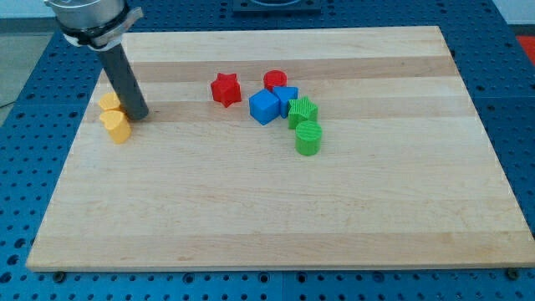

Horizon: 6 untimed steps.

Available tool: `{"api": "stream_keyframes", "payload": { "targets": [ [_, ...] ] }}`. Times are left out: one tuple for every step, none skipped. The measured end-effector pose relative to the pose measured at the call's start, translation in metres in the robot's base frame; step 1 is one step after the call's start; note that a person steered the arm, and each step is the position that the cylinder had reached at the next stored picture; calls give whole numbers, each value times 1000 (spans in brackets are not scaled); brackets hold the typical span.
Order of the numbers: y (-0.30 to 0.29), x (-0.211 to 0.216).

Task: Move your hand horizontally to the green star

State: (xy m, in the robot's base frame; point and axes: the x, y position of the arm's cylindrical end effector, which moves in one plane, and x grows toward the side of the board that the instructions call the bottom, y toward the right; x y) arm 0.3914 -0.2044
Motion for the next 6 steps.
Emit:
{"api": "stream_keyframes", "payload": {
  "targets": [
    [58, 25],
    [115, 66],
    [177, 109],
    [255, 118],
    [333, 89],
    [353, 38]
  ]
}}
